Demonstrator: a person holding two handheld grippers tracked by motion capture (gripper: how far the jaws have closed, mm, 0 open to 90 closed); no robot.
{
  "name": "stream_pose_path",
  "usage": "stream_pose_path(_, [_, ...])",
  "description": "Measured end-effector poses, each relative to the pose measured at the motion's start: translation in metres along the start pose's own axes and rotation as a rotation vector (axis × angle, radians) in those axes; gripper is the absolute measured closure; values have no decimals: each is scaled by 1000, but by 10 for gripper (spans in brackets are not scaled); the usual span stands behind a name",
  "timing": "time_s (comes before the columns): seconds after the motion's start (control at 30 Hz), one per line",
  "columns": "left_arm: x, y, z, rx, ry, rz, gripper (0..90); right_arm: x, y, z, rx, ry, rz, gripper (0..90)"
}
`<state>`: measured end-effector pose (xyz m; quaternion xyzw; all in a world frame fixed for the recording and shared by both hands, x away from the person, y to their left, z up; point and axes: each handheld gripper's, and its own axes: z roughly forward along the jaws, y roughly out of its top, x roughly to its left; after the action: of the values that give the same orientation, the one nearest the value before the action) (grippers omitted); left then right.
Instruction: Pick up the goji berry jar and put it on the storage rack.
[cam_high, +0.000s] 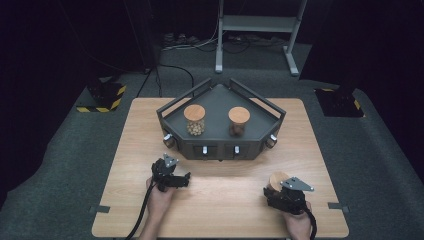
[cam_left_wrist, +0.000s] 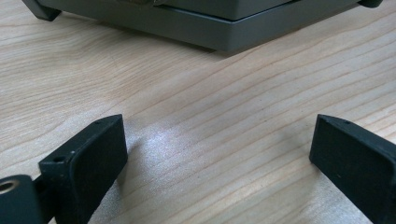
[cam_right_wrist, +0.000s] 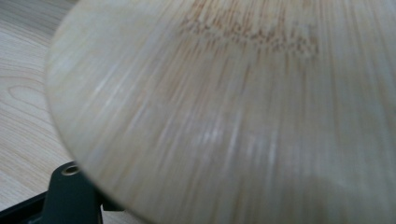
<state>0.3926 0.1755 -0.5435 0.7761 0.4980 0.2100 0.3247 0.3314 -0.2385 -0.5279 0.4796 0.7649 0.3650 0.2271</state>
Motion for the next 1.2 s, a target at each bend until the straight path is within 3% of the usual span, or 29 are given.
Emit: stream_pose_path(1.2, [0,0,0,0,0,0,43,2,18,-4,-4,41,-3,257])
